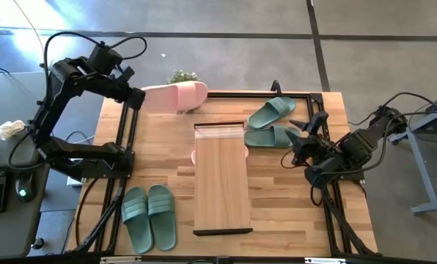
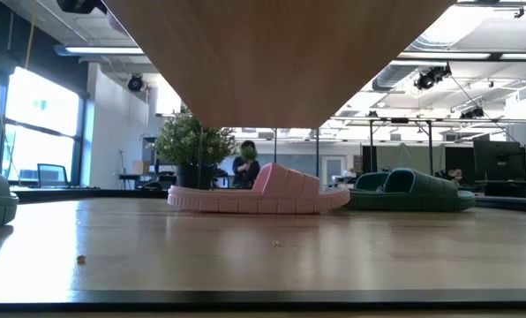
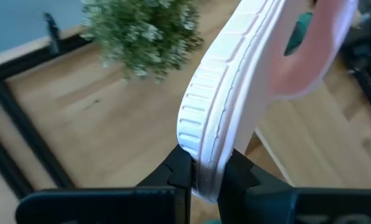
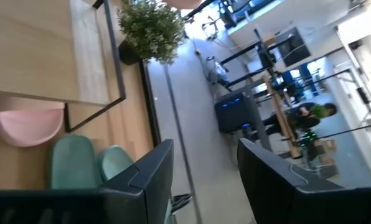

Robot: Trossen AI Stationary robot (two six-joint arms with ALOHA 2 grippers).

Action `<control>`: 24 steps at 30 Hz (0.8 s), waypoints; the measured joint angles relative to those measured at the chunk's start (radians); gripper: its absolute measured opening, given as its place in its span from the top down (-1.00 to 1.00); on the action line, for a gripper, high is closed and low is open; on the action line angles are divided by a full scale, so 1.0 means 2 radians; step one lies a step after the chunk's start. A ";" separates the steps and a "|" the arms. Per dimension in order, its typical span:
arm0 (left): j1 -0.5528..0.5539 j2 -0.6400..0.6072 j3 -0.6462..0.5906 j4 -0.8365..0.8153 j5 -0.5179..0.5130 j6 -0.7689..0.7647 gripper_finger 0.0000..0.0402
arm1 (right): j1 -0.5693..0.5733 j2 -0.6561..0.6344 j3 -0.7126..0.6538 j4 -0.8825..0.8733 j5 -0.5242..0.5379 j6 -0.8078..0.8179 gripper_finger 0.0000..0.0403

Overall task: Pick and place slides into the shelf
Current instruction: Put the pink slide under the shelf aligned with the other pink slide

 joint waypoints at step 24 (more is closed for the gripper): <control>0.000 -0.064 -0.164 -0.001 -0.091 0.095 0.86 | 0.000 0.000 0.000 -0.005 -0.053 0.026 0.17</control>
